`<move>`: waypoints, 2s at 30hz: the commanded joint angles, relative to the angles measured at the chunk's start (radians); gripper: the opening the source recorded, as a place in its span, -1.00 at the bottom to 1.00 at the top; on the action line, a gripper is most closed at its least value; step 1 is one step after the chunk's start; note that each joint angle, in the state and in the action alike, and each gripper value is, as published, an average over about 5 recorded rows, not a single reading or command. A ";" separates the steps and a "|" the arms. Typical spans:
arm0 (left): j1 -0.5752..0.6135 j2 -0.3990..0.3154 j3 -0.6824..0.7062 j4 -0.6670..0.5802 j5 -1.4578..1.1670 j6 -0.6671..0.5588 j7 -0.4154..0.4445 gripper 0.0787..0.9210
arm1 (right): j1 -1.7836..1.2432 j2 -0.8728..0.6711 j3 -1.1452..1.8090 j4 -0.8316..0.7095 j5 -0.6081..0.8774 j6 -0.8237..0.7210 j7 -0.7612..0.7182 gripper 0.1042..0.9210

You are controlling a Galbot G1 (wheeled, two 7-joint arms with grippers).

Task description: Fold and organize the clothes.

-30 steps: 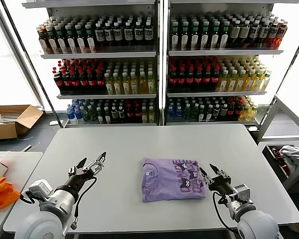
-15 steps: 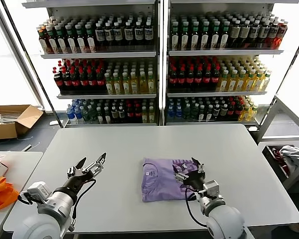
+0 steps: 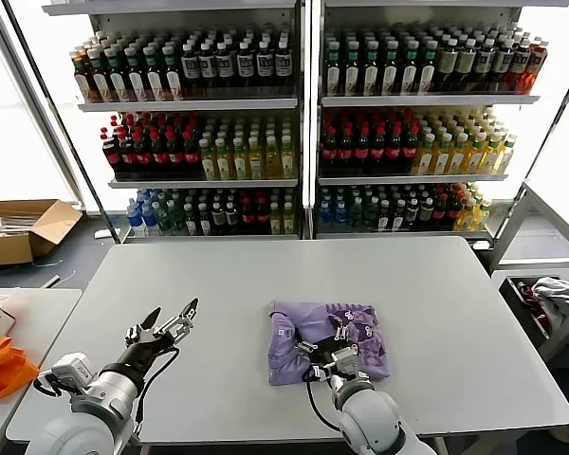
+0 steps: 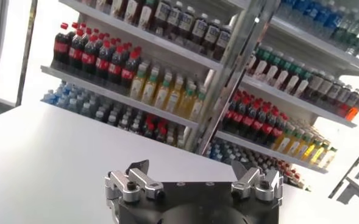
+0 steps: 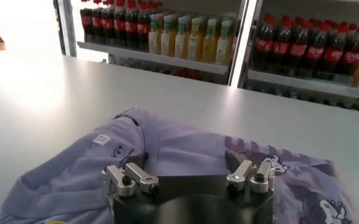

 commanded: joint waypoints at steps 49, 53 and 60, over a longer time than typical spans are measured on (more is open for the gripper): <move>0.131 -0.071 -0.304 0.104 0.264 -0.180 0.423 0.77 | -0.715 0.100 0.980 0.391 0.147 0.498 -0.410 0.76; 0.134 -0.075 -0.326 0.096 0.281 -0.179 0.456 0.77 | -0.709 0.106 0.970 0.415 0.151 0.483 -0.409 0.76; 0.137 -0.070 -0.338 0.088 0.333 -0.178 0.501 0.77 | -0.703 0.115 0.952 0.416 0.154 0.478 -0.421 0.76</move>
